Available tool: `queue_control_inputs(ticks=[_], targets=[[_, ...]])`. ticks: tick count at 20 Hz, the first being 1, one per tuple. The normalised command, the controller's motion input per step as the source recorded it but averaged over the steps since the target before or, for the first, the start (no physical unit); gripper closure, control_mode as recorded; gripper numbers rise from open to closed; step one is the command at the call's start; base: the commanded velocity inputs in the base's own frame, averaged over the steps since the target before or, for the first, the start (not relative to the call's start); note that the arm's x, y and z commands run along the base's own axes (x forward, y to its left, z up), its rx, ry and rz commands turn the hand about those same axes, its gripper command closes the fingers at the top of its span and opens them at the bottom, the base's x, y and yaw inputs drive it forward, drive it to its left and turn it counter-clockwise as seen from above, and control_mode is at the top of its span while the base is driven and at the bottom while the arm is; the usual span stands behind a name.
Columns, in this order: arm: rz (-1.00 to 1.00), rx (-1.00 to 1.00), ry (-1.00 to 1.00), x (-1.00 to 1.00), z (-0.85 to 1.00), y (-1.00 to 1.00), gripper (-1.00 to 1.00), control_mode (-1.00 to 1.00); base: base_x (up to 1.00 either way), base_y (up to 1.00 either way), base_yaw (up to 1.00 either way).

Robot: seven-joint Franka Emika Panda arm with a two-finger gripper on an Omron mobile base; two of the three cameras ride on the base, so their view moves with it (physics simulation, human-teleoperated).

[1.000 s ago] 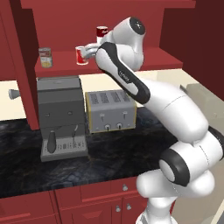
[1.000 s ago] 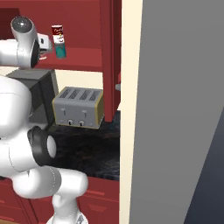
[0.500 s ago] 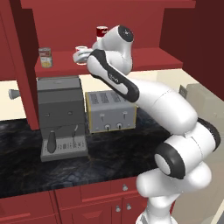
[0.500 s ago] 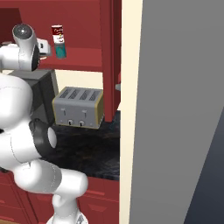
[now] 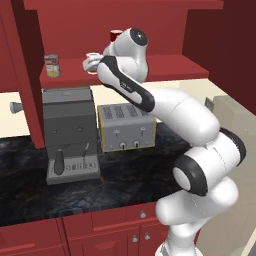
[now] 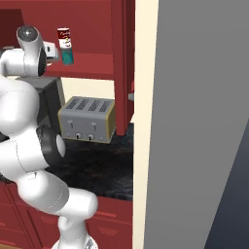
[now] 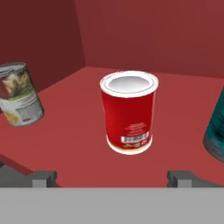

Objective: Stack two cans on top of the other two cans in the cabinet.

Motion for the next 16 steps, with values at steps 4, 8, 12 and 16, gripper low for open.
queue_control_inputs(ticks=[4, 8, 12, 16], targets=[[0.0, 0.0, 0.0, 0.22, -0.01, 0.02, -1.0, -1.0, 0.0, 0.0, 0.0], [-0.01, 0.0, 0.0, 0.28, -0.03, 0.05, -1.0, -1.0, 0.0, 0.0, 0.0], [0.0, 0.0, 0.0, 0.23, -0.05, 0.09, -1.0, -1.0, 0.0, 0.0, 0.0], [0.0, 0.0, 0.0, 0.22, 0.0, 0.12, -1.0, -1.0, 0.0, 0.0, 0.0]])
